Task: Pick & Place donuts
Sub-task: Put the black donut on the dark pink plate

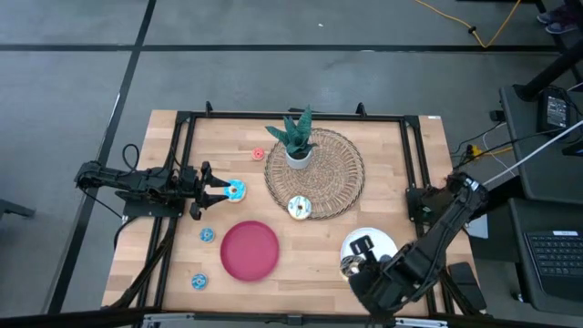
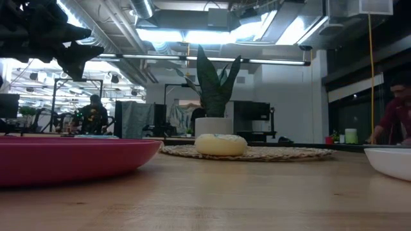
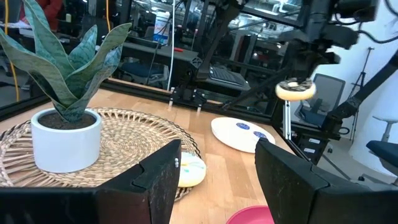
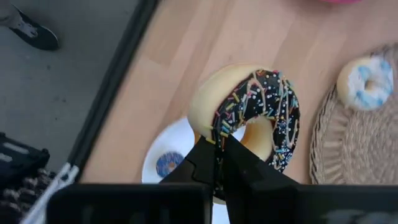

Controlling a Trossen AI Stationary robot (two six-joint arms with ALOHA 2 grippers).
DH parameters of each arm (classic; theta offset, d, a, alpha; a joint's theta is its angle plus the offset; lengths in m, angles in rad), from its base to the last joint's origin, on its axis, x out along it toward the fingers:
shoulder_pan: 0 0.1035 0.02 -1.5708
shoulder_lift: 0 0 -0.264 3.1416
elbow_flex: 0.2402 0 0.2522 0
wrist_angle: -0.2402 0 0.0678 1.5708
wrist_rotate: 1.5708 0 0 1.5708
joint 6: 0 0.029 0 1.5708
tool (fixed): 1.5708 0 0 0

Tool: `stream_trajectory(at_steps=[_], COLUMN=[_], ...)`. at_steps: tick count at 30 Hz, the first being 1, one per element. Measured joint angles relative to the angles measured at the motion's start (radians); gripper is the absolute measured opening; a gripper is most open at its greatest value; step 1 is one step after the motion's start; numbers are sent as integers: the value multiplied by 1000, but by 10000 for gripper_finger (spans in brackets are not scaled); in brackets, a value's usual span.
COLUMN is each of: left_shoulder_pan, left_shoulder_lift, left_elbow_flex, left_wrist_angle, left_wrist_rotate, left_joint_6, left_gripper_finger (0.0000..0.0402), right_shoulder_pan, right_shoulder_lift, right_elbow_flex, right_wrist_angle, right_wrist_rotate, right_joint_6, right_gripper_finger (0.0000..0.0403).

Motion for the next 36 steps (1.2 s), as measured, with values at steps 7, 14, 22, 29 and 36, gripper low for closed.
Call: stream_trajectory(at_steps=[7, 14, 22, 29, 36], left_shoulder_pan=[0, 0, 0, 0, 0], left_shoulder_lift=[0, 0, 0, 0, 0], left_elbow_flex=[0, 0, 0, 0, 0], left_wrist_angle=[0, 0, 0, 0, 0], left_wrist_rotate=[0, 0, 0, 0, 0], left_joint_6=[0, 0, 0, 0, 0], left_gripper_finger=[198, 198, 198, 198, 198], right_shoulder_pan=[-34, -91, -162, -228, -295], right_shoulder_lift=[146, 259, 369, 393, 438], right_elbow_flex=[196, 328, 442, 443, 443], right_wrist_angle=[-51, -47, 32, 138, 268], right_wrist_rotate=[0, 1, -5, -3, 0], right_joint_6=[-24, -66, -142, -174, -235], right_gripper_finger=[16, 16, 16, 16, 16])
